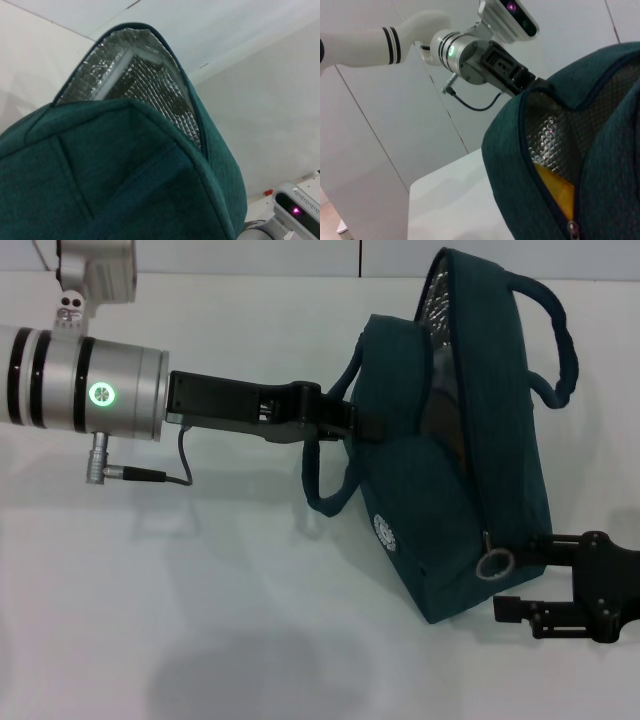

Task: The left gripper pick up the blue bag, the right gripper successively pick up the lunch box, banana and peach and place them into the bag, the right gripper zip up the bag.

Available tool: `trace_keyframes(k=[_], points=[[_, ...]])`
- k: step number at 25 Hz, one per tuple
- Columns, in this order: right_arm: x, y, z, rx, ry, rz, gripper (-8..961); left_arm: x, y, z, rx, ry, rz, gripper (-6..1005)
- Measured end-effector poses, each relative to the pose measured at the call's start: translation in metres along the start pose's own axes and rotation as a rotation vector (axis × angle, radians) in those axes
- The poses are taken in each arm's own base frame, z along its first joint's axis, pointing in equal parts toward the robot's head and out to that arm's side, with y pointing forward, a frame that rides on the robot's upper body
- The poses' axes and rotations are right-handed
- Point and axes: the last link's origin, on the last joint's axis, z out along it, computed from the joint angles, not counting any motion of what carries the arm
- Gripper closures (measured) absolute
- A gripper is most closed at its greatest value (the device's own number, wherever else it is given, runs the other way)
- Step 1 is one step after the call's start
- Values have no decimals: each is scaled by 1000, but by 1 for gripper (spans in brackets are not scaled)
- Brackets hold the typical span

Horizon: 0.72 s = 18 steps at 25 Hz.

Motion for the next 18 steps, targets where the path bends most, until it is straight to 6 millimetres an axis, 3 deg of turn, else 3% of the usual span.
trace_keyframes(k=[18], points=[[-1, 0, 20, -48, 38, 0, 264, -2, 1, 2, -6, -5, 1, 901]])
